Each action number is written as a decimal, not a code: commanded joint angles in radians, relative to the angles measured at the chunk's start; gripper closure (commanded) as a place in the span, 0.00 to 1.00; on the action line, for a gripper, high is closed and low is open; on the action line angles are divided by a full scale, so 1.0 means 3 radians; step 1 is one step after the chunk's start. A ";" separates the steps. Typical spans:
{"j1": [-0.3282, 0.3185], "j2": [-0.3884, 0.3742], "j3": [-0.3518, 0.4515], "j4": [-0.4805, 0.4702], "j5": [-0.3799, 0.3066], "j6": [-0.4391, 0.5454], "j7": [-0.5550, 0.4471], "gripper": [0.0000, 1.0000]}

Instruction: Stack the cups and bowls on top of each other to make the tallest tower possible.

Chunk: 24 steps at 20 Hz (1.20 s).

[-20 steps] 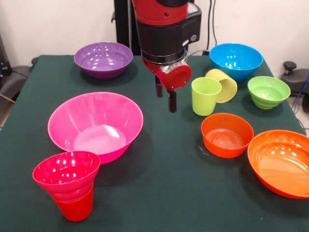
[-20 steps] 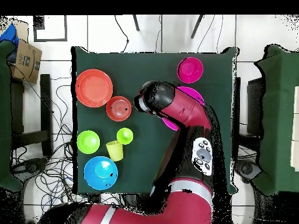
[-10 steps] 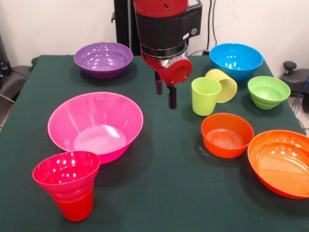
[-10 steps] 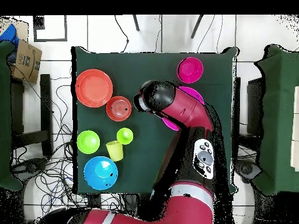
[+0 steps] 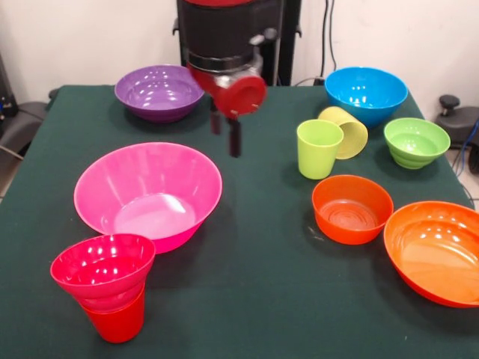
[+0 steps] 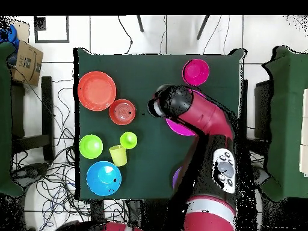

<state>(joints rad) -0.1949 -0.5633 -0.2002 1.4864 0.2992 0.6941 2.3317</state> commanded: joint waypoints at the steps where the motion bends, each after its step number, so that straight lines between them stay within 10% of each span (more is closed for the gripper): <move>1: -0.0429 -0.0192 0.0381 0.0362 -0.0583 -0.0041 -0.0968 0.00; 10: -0.0731 0.0049 0.0787 0.0968 -0.1268 -0.1119 -0.0638 0.00; 24: -0.0442 0.0215 0.0426 0.0821 -0.2077 -0.1299 -0.0280 0.00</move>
<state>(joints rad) -0.3719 -0.5692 -0.1223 1.7300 -0.1975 0.3567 2.3309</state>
